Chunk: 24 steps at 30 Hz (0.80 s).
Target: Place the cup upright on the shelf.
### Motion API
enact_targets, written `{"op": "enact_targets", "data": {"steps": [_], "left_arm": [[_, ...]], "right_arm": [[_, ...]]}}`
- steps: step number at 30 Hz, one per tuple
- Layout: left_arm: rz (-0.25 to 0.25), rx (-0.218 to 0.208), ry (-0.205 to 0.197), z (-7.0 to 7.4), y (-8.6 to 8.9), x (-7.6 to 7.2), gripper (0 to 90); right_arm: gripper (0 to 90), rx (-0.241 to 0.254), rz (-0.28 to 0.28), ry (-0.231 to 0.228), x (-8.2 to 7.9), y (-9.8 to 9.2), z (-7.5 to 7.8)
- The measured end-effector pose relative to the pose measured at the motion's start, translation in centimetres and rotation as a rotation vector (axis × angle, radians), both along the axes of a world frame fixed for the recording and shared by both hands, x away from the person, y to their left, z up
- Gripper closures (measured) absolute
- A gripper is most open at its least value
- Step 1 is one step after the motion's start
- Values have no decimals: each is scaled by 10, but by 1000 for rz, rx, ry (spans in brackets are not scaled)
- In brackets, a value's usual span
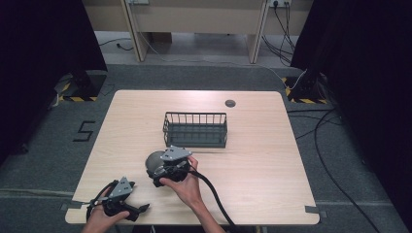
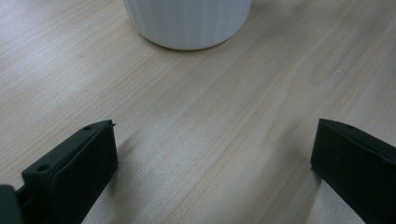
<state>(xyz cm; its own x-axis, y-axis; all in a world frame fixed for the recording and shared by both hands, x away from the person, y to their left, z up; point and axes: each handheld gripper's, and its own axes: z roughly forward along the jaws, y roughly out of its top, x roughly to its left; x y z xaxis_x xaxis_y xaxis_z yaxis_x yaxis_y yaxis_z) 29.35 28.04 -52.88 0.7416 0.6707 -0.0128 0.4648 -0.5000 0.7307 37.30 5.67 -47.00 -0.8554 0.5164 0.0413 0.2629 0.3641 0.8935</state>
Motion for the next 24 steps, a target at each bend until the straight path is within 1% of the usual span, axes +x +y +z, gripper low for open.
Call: {"op": "enact_targets", "data": {"steps": [2,4,9,11,17,18,20,24], "left_arm": [[-1,0,0,0,0,0,0],[0,-1,0,0,0,0,0],[-1,-1,0,0,0,0,0],[0,-1,0,0,0,0,0],[-1,0,-1,0,0,0,0],[0,0,0,0,0,0,0],[0,-2,-1,0,0,0,0],[0,-1,-1,0,0,0,0]], "right_arm": [[59,-4,19,-9,1,-2,1],[59,1,34,-14,3,-5,3],[59,38,78,-15,8,-14,9],[60,54,93,-5,10,-18,13],[60,57,128,0,19,-33,32],[60,58,127,6,20,-35,35],[60,55,133,1,23,-40,42],[60,56,126,-4,29,-50,54]]}}
